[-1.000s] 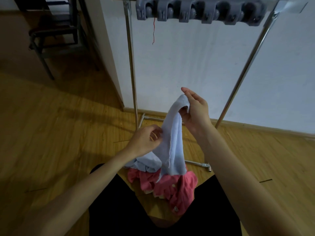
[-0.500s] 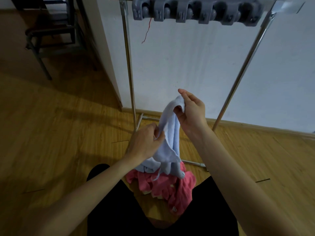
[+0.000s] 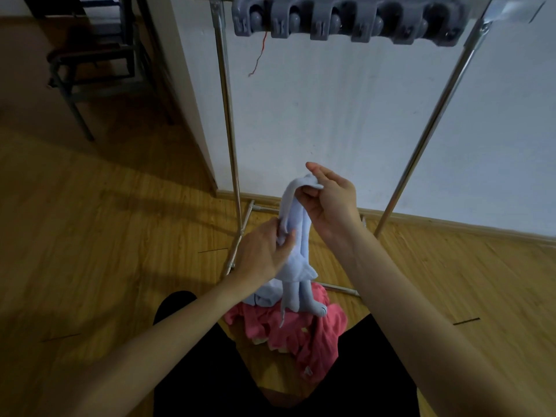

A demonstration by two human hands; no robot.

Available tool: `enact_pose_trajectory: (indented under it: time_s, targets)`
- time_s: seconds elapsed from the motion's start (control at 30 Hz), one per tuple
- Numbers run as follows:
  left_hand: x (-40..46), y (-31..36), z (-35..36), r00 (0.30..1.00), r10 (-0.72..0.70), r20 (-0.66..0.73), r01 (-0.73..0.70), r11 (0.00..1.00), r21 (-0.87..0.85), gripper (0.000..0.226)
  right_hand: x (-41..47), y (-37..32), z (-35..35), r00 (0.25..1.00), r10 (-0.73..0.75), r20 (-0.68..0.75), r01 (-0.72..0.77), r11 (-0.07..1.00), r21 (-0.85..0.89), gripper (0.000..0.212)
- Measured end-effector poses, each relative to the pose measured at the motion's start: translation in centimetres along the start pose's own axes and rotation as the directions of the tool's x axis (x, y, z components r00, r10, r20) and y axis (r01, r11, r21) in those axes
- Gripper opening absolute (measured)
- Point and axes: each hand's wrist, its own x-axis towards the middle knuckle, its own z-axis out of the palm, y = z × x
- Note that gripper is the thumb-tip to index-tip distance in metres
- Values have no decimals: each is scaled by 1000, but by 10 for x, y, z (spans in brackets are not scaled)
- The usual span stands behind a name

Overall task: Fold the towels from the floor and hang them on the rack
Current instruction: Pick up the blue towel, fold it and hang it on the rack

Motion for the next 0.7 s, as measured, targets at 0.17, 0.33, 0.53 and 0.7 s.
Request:
enact_pose_trajectory:
  time_s: [0.17,0.33,0.53,0.7]
  targets:
    - [3,-7,-7,987,-128,96,134,989,-57,29,9,-8,-15,999,-48,-23,48,999,-16,21]
    - [11,-29,-17,941,-243,235,308,903,-299,32,35,-6,-51,994,-17,-109,15,1000,-16,20]
    - [20,-6,-42,908,-328,260,419,697,-582,25,48,7,-85,989,122,-81,-135,976,-170,22]
    - [25,8,-56,916,-330,230,394,625,-674,34,37,14,-90,985,139,102,-111,963,-244,11]
